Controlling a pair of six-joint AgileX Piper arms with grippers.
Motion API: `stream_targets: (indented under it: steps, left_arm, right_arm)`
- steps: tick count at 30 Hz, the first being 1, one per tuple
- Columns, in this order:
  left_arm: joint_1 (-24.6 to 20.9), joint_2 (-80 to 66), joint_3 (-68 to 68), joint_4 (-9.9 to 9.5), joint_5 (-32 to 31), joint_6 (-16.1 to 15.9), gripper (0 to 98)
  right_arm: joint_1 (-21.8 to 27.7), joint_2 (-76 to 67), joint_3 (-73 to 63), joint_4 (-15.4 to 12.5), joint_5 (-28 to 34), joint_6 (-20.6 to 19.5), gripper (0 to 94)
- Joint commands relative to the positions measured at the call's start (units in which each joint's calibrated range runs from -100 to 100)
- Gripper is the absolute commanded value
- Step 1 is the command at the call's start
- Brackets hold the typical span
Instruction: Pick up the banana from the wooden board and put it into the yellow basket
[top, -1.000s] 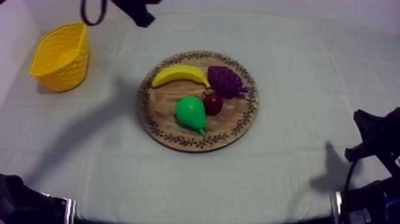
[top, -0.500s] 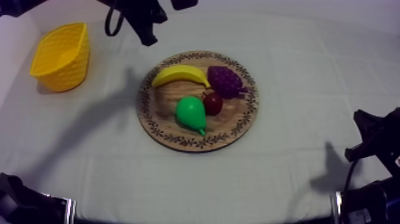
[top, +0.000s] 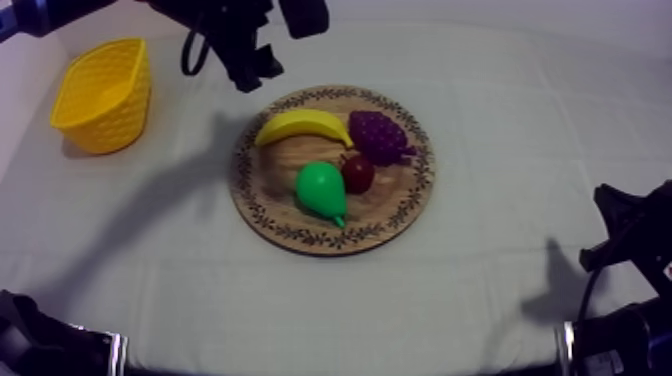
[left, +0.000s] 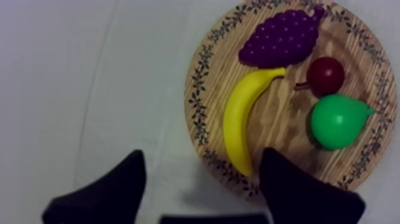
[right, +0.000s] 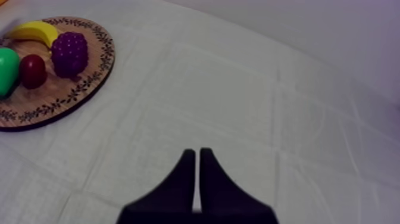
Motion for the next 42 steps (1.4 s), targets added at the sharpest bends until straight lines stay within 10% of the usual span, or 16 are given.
stream_targets:
  steps: [1, 42]
  left_arm:
    - [0.04, 0.35, -0.54, -0.31, 0.12, 0.27, 86.7]
    - [0.83, 36.96, -21.11, -3.96, 1.94, 2.69, 90.8]
  right_arm:
    - [-0.02, -0.03, -0.05, 0.01, 0.0, 0.03, 0.6]
    - [-0.1, -0.03, -0.05, 0.01, 0.0, 0.04, 0.6]
